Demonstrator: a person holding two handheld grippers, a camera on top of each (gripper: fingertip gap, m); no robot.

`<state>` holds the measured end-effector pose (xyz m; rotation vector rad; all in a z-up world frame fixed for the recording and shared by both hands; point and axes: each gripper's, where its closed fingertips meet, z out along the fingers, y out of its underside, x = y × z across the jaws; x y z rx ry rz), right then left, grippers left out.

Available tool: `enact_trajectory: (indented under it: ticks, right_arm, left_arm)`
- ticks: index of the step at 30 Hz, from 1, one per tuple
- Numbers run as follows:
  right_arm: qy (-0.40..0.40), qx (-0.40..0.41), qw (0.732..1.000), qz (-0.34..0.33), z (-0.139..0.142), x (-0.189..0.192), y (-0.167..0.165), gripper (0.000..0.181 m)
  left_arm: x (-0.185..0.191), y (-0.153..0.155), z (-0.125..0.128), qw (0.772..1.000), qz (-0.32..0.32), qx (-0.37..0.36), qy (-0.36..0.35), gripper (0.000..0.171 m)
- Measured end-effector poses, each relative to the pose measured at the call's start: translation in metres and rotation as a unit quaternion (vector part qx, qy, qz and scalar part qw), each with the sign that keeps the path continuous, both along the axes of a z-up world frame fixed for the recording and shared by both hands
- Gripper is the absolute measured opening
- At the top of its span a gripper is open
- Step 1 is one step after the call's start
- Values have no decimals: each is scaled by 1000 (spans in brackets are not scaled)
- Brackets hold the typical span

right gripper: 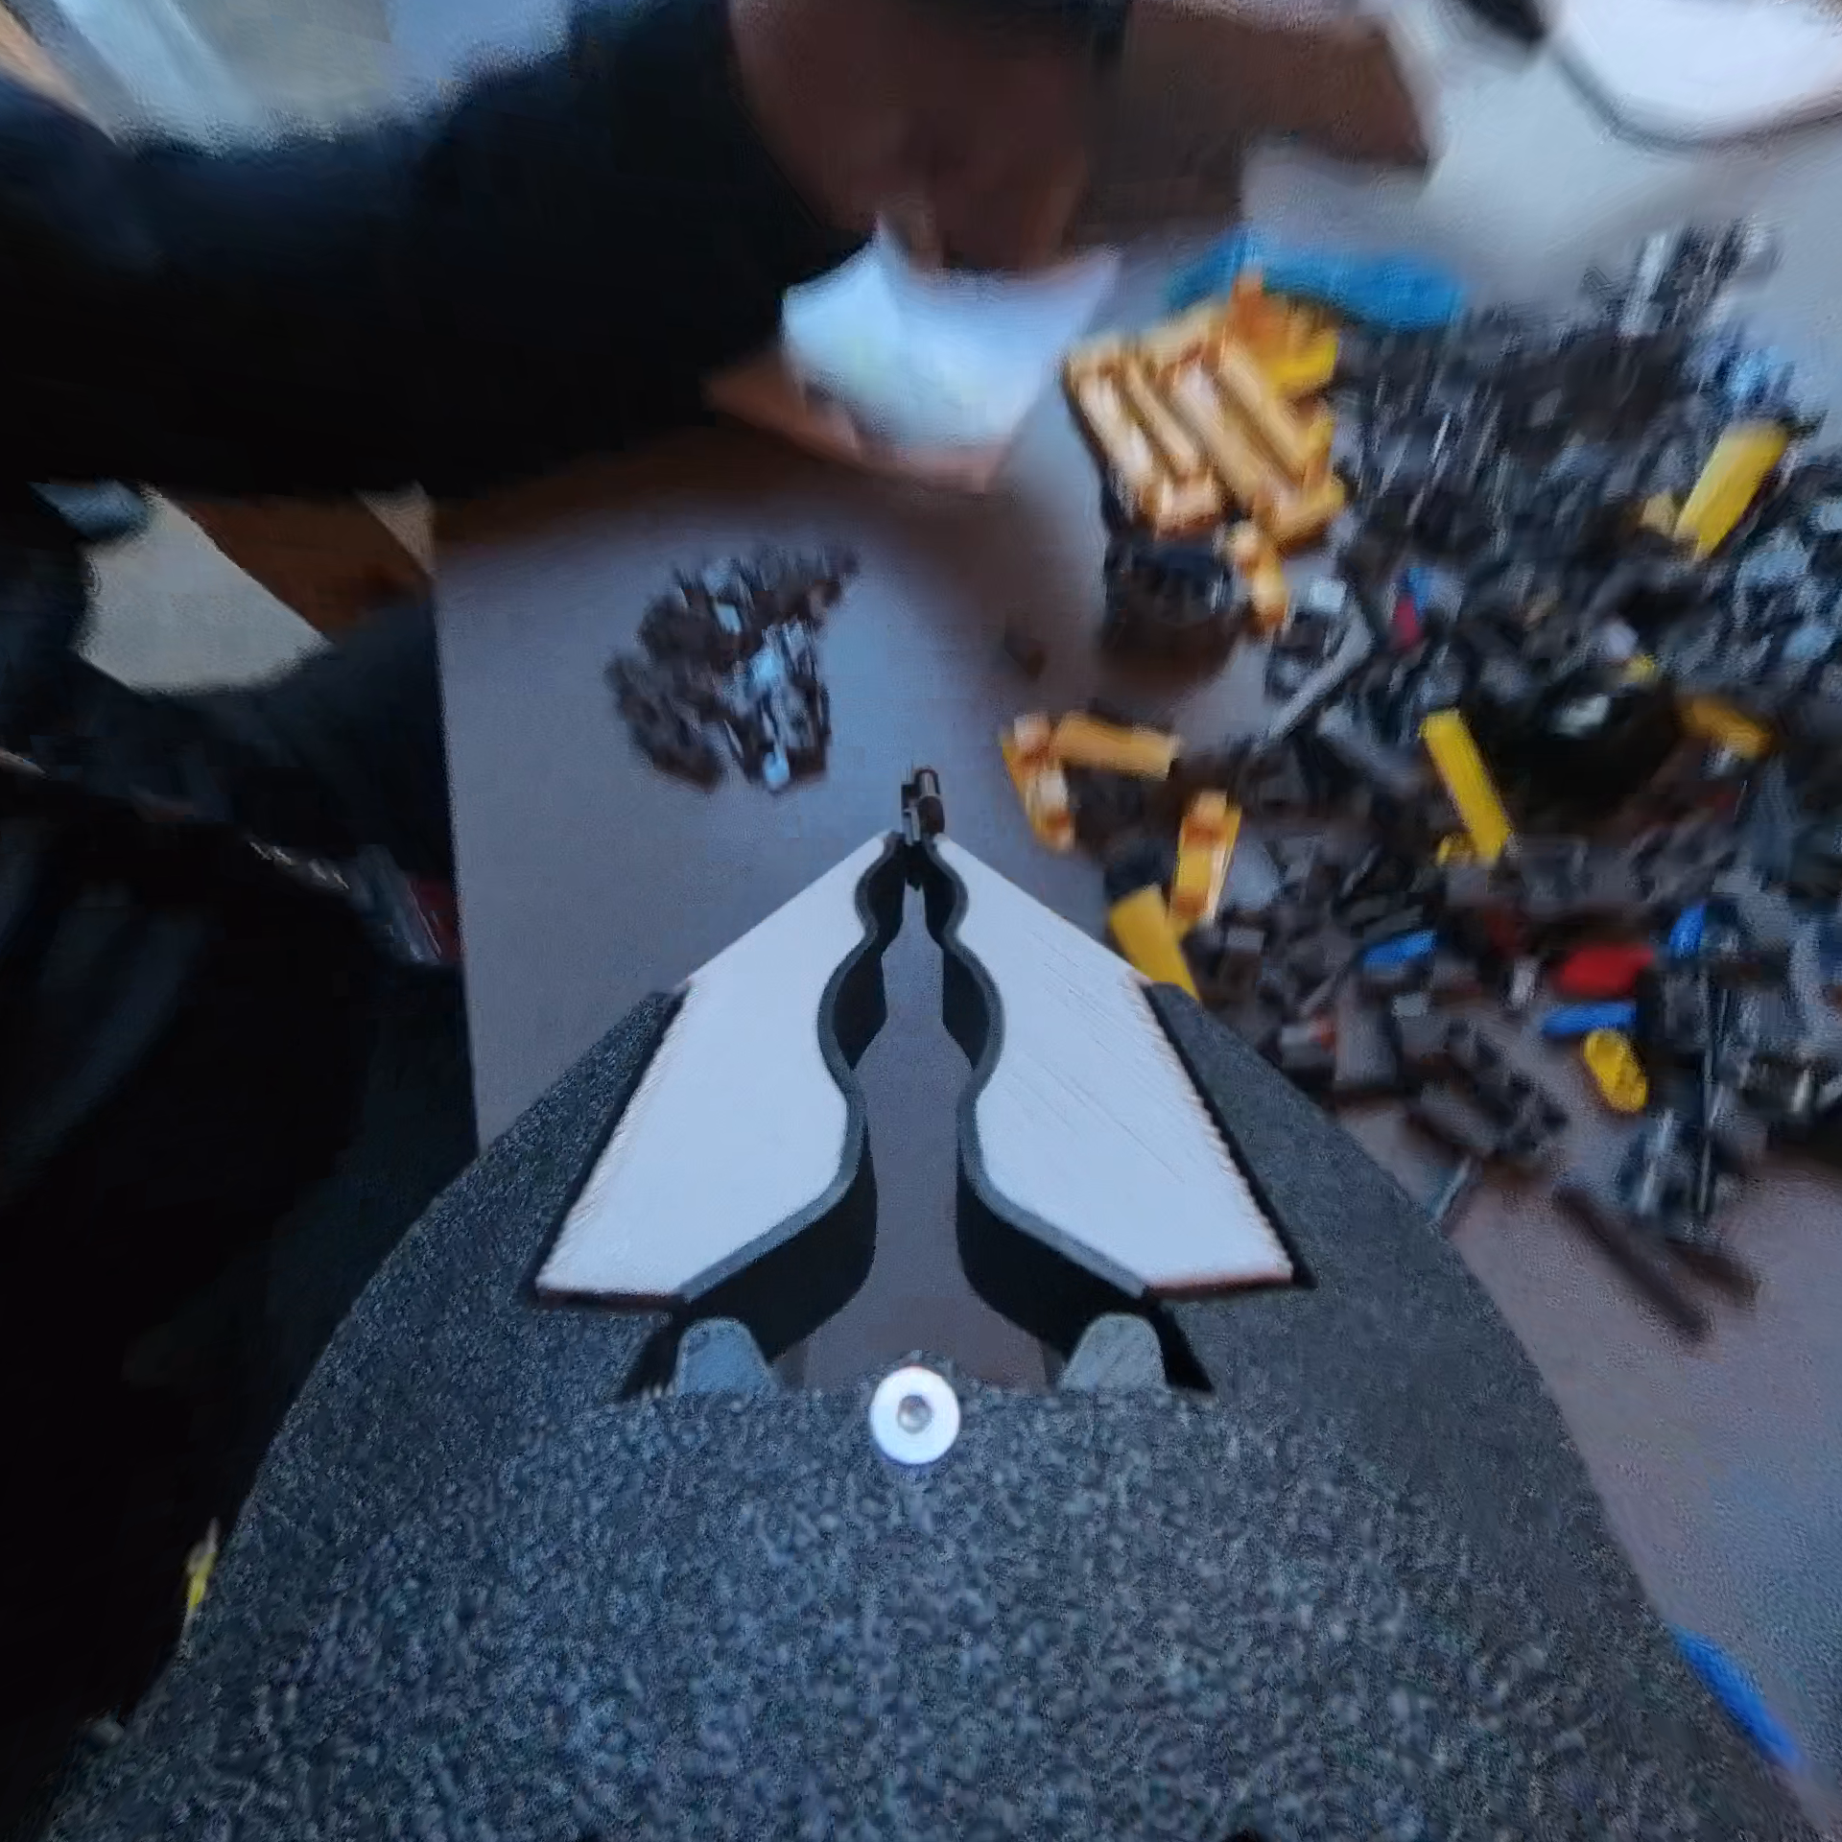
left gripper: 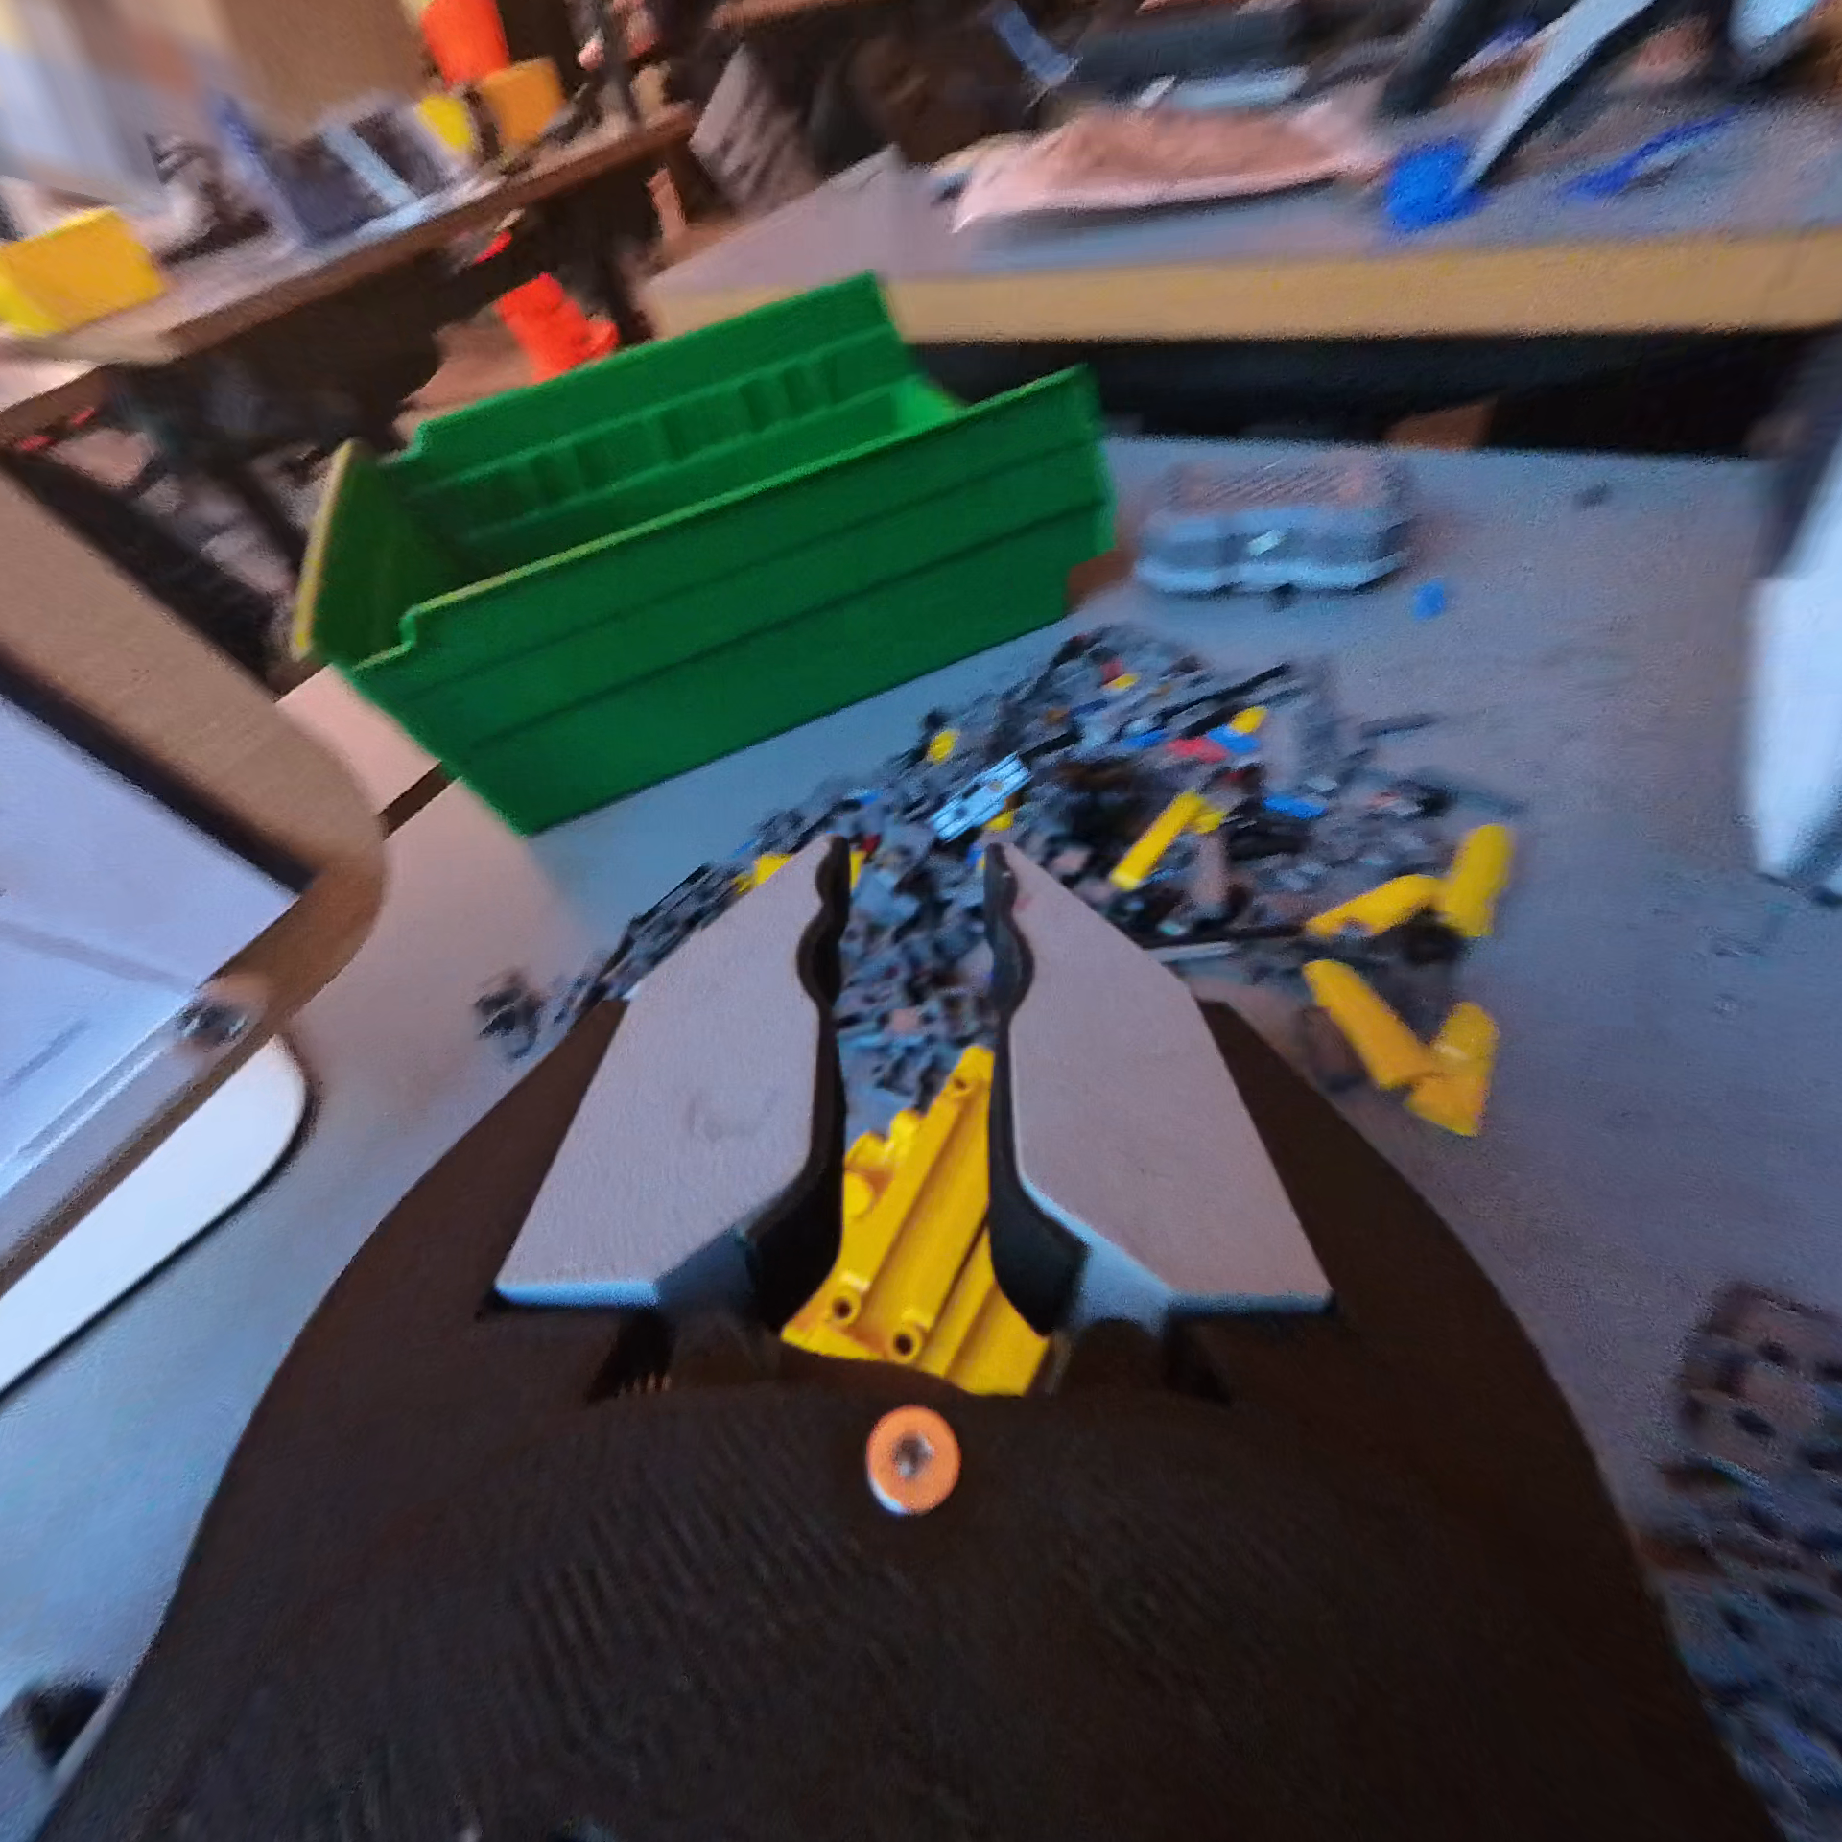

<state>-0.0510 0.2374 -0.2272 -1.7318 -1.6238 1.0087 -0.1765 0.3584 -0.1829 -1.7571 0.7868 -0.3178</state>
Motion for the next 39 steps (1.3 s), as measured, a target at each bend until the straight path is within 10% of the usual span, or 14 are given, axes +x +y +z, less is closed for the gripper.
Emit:
enact_trajectory:
  ticks: [6,11,17,25,34,39]
  right_arm:
    - [-111,34,993,-18,-46,19,-10,6]
    - [-75,40,996,-23,-17,9,7,22]
    - [-42,49,989,-135,11,-51,86,27]
    - [-129,60,974,-174,-39,-128,136,27]
    - [-108,53,977,-173,-12,-112,121,18]
    - [-102,29,991,-86,10,-56,56,18]
  left_arm:
    - [-9,5,-25,998,22,-58,26,23]
    - [-15,4,-39,994,24,-105,26,26]
    - [-32,14,-54,986,82,-138,35,25]
    - [-64,30,-44,972,174,-149,-52,27]
    - [-57,27,-39,976,159,-141,-48,26]
    - [-55,27,-39,977,157,-140,-46,25]
